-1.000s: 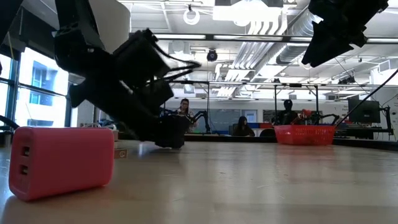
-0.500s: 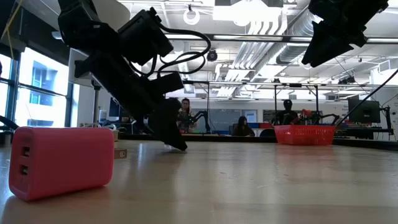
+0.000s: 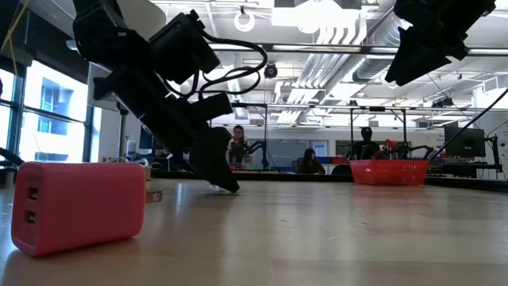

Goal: Pick & Place Office items
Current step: Put the blue digital clock into the bottom red basket

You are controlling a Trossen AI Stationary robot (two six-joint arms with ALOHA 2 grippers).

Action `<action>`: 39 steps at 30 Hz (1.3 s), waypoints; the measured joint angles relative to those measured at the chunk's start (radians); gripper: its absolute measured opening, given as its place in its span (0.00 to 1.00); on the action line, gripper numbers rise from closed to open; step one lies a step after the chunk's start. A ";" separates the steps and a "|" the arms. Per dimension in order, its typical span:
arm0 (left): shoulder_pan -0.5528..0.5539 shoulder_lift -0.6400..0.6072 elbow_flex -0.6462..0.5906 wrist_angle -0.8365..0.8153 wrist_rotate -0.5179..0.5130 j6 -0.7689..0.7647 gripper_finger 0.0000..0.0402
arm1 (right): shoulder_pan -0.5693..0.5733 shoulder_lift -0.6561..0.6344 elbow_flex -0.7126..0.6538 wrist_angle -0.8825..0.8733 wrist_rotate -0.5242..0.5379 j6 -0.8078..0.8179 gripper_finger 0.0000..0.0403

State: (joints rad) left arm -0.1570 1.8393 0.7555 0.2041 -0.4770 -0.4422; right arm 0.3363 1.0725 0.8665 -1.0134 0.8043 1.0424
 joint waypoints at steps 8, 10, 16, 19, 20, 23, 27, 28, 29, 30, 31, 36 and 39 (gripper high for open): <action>-0.007 -0.018 0.001 0.006 -0.010 -0.041 0.73 | 0.000 0.000 0.000 0.000 0.000 0.000 0.50; -0.017 -0.036 0.000 0.001 -0.008 -0.038 0.73 | 0.000 0.000 0.000 0.000 0.000 0.000 0.50; -0.034 -0.122 -0.002 -0.017 0.029 -0.011 0.73 | 0.000 0.000 0.000 0.000 0.003 0.000 0.50; -0.029 -0.161 -0.001 -0.016 -0.015 -0.039 0.73 | 0.000 0.000 0.000 0.000 0.005 0.000 0.50; -0.023 -0.171 -0.001 -0.017 -0.040 -0.072 0.73 | 0.000 0.000 0.000 0.000 0.004 0.000 0.50; 0.010 -0.206 0.000 -0.012 -0.086 -0.124 0.73 | 0.000 0.000 0.000 0.001 0.005 0.000 0.50; 0.074 -0.233 0.009 -0.014 -0.083 -0.149 0.73 | 0.000 0.000 0.000 0.001 0.004 0.005 0.50; 0.093 -0.237 0.014 -0.015 -0.074 -0.149 0.73 | 0.000 0.000 0.000 0.001 0.004 0.005 0.50; 0.114 -0.238 0.023 -0.026 -0.059 -0.145 0.73 | 0.000 0.000 0.000 0.001 0.004 0.005 0.50; 0.137 -0.238 0.035 -0.042 -0.039 -0.135 0.73 | 0.000 0.000 0.000 0.002 0.005 0.005 0.50; 0.160 -0.238 0.049 -0.074 -0.019 -0.132 0.73 | 0.000 0.000 0.000 0.003 0.004 0.005 0.50; 0.290 -0.238 0.128 -0.260 0.110 -0.130 0.73 | 0.000 0.000 0.000 0.005 0.004 0.004 0.50; 0.363 -0.238 0.171 -0.338 0.214 -0.114 0.73 | 0.000 0.000 0.000 0.005 0.004 0.002 0.50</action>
State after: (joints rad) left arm 0.2057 1.6016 0.9267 -0.1336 -0.2634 -0.5564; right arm 0.3363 1.0725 0.8668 -1.0084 0.8085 1.0442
